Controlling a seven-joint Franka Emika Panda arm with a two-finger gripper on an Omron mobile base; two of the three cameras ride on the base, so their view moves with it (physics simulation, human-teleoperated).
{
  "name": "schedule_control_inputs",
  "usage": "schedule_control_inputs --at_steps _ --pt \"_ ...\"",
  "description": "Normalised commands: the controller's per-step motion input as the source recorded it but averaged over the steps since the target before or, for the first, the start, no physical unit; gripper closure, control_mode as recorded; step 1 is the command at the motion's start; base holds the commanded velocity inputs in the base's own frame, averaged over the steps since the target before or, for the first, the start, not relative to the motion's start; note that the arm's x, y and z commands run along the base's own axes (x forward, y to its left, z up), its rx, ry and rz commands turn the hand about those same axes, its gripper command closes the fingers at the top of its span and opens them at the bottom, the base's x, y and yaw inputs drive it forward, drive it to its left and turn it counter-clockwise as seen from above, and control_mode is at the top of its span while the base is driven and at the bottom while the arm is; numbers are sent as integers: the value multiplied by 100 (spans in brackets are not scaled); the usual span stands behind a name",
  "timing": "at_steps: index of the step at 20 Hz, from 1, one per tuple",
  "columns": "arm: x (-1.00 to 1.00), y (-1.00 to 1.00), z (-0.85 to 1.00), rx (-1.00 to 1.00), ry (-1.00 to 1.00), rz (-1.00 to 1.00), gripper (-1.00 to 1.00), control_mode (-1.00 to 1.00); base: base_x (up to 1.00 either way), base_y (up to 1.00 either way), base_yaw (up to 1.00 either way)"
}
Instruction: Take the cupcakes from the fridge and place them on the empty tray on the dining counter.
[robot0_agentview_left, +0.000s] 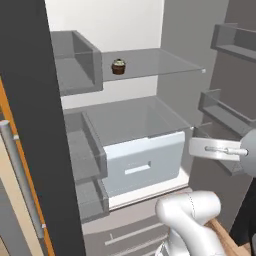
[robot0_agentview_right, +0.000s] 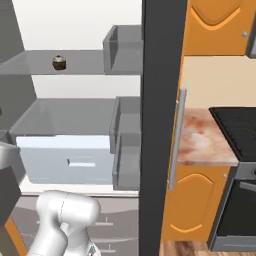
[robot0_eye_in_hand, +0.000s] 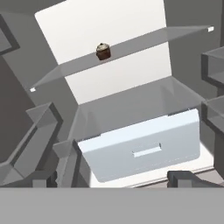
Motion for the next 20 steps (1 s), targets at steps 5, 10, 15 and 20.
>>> schedule_control_inputs --at_steps 5,10,15,20 --pt "0 0 0 0 0 0 -100 100 100 -6 39" --pt "0 0 0 0 0 0 -100 100 88 81 16" --pt "0 0 0 0 0 0 -100 100 100 -7 0" --pt "0 0 0 0 0 0 -100 100 100 58 -6"
